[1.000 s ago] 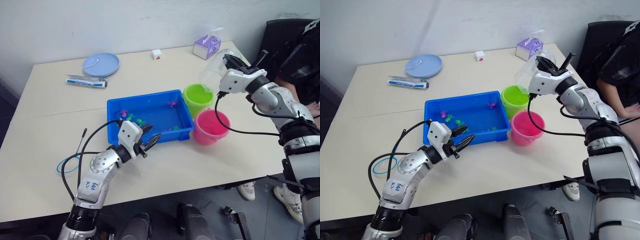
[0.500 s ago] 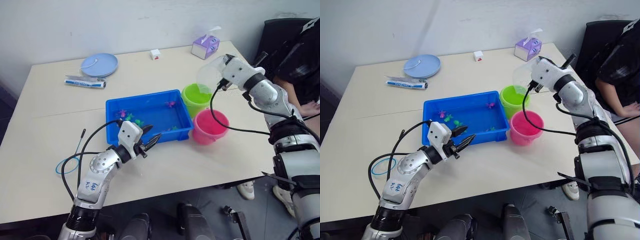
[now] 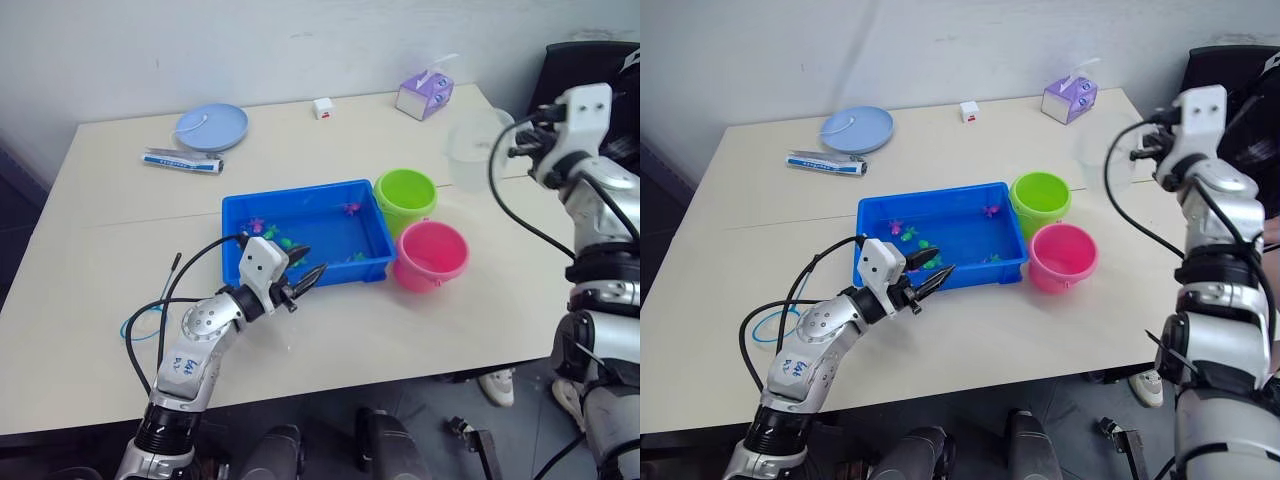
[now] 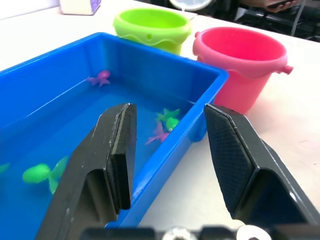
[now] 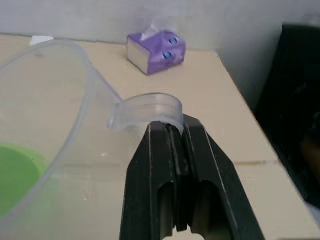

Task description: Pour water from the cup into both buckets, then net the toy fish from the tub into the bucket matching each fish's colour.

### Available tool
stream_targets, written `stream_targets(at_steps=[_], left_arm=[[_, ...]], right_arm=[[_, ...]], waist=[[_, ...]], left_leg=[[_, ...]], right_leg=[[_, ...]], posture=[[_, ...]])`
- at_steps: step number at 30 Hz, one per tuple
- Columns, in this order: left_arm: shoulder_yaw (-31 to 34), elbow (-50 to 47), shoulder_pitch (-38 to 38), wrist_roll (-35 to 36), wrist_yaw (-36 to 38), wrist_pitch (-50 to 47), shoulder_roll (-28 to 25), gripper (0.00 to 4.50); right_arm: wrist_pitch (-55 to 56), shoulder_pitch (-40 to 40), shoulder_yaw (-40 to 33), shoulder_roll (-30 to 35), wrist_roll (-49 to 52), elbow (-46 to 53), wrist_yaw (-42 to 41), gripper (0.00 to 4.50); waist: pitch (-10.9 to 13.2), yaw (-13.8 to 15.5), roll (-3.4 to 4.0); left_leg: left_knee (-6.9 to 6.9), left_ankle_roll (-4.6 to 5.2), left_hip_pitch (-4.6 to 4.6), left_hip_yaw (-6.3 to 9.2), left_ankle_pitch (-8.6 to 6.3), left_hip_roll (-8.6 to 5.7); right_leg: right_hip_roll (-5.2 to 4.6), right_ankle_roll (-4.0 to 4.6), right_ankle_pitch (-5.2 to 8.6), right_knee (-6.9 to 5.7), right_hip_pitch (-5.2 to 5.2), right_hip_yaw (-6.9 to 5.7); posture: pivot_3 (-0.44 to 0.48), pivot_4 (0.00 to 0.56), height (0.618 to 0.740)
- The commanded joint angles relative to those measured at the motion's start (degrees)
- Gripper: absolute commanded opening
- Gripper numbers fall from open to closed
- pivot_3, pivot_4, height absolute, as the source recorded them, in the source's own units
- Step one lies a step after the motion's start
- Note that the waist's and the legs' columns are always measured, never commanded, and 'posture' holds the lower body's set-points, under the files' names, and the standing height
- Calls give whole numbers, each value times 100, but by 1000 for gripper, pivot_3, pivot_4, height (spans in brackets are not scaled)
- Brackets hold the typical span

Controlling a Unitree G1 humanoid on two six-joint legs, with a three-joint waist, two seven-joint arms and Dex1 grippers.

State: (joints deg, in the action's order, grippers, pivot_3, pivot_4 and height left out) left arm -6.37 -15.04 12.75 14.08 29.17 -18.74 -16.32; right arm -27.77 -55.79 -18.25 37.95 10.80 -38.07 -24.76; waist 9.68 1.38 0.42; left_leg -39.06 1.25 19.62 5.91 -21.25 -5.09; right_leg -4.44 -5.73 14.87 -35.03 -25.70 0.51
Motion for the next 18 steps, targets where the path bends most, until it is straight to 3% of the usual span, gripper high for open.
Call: stream_targets(at_steps=[1,9,18], left_arm=[[-161,-212,54,176,353,25,-58,2399],[-376,-29,361,265,1188,191,-332,2399],[-448,37,535,236,1454,196,-280,2399]], right_arm=[[-819,164,-649,237,607,939,134,632],[-1772,1262,-1472,179,1168,2376,668,632],[-1762,2044,-1749,-308,1419,2833,1122,632]], waist=[[0,1,1],[-1,-2,2],[-3,-4,6]], left_leg=[[0,0,0,0,0,0],[0,0,0,-6,0,-1],[0,1,-3,-7,0,2]], right_leg=[[0,0,0,0,0,0],[0,0,0,3,-3,5],[1,-1,0,-4,-3,6]], posture=[[0,150,740],[0,150,740],[0,150,740]])
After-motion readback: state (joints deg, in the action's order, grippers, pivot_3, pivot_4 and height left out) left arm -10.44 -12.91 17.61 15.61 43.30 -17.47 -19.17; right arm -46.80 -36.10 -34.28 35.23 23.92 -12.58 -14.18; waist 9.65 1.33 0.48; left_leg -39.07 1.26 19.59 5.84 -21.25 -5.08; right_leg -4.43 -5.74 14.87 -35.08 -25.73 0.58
